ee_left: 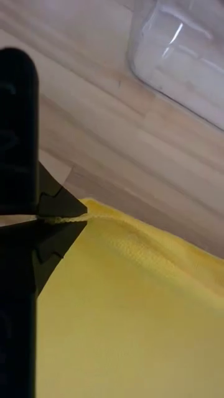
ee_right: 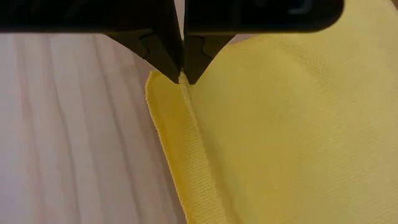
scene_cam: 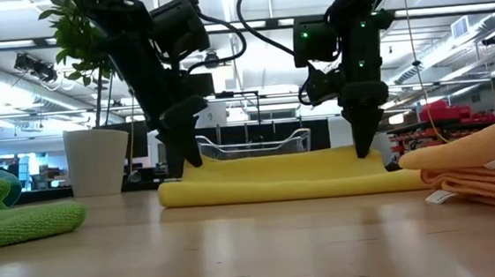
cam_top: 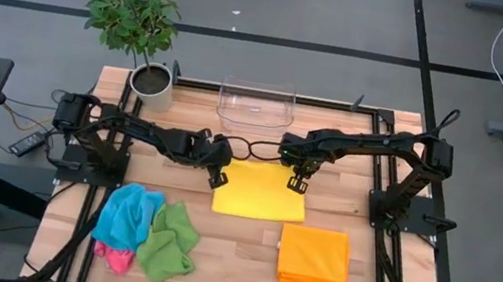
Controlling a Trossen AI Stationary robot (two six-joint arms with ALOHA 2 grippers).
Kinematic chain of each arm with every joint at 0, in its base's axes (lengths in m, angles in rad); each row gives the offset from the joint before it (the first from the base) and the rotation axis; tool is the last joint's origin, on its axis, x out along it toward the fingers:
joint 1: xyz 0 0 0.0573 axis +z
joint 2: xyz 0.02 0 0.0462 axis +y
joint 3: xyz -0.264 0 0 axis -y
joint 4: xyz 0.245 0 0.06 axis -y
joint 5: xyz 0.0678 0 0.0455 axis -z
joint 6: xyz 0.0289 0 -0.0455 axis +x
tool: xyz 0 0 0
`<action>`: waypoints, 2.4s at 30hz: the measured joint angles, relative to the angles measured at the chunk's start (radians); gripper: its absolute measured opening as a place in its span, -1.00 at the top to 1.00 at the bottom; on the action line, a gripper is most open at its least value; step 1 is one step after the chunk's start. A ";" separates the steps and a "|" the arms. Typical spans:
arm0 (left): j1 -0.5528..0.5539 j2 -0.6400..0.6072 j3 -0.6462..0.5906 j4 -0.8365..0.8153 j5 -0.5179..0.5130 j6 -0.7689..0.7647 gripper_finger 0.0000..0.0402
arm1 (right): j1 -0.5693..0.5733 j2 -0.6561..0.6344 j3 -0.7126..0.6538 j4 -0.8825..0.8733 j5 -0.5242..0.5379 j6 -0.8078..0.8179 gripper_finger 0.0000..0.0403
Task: Fold microfiber towels
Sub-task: Fold the yellow towel on the table
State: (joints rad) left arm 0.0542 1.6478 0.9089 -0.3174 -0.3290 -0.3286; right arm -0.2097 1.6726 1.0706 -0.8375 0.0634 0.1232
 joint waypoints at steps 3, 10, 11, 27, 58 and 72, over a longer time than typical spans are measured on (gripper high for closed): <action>0.002 0.000 0.000 -0.003 0.001 -0.007 0.88 | -0.004 0.000 0.000 0.003 0.000 0.000 0.90; 0.002 0.000 0.000 -0.051 0.000 -0.076 0.68 | -0.016 0.000 0.000 0.069 0.032 0.042 0.72; 0.002 0.000 0.000 -0.063 -0.004 -0.087 0.66 | -0.019 0.000 0.000 0.076 0.048 0.048 0.69; -0.081 -0.023 0.002 -0.075 -0.042 -0.280 0.71 | 0.045 -0.138 -0.005 -0.010 0.104 0.273 0.49; -0.248 0.031 0.308 -0.147 0.158 -0.069 0.97 | 0.077 -0.300 -0.182 0.289 0.070 0.413 0.99; -0.151 -0.057 -0.216 0.292 0.392 -0.158 0.98 | 0.360 -0.072 -0.275 0.442 0.152 0.817 0.99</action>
State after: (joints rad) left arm -0.0970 1.5912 0.6933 -0.0254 0.0635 -0.4865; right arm 0.1505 1.6006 0.7952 -0.3958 0.2150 0.9401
